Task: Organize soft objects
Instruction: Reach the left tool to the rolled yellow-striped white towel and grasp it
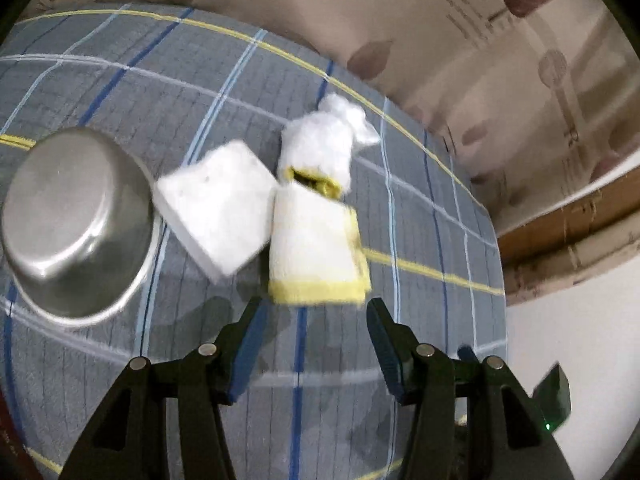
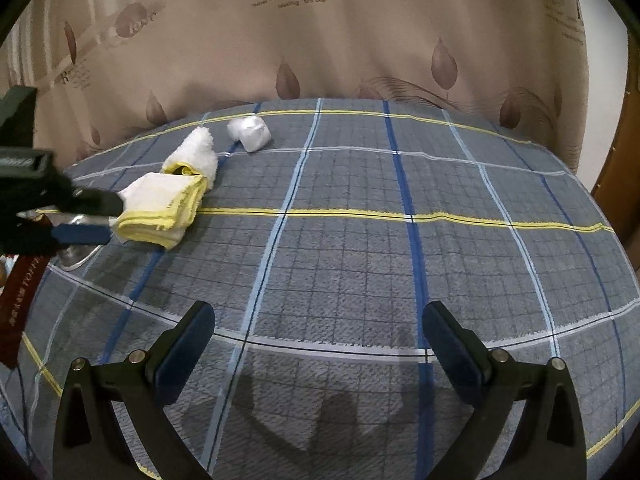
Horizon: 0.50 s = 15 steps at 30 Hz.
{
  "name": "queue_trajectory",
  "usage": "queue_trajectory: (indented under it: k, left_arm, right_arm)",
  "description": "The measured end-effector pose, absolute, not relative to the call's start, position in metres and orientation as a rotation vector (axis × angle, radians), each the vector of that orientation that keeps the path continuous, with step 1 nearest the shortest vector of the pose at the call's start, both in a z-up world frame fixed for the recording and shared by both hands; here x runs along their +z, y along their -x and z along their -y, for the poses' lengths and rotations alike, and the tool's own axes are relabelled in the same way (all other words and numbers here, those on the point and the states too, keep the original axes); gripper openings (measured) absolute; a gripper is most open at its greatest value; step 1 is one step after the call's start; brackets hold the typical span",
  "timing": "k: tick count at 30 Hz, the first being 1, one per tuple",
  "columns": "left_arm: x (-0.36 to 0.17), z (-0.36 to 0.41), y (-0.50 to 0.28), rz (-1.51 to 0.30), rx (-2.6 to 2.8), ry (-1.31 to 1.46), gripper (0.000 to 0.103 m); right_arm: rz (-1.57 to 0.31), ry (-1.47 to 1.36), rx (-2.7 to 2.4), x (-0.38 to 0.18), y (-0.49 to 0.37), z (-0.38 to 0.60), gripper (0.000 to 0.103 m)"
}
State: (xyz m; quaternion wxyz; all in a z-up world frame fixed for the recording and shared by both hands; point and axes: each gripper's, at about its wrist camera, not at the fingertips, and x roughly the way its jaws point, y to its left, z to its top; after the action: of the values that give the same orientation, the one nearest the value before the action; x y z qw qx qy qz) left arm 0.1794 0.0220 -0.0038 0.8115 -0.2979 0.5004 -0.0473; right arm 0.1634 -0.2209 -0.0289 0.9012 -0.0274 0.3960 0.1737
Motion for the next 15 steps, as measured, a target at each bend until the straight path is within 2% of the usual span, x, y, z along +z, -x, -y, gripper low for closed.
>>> queue_trajectory:
  k: [7,15]
  left_arm:
    - [-0.027,-0.032,-0.199,-1.086,-0.105,0.769,0.053]
    - [-0.035,-0.019,-0.217,-1.094,-0.104,0.770,0.052]
  right_arm:
    - [-0.796,0.047,0.379,-0.027,-0.160,0.221,0.103]
    - [-0.781,0.043,0.381,-0.025,-0.158,0.223,0.103]
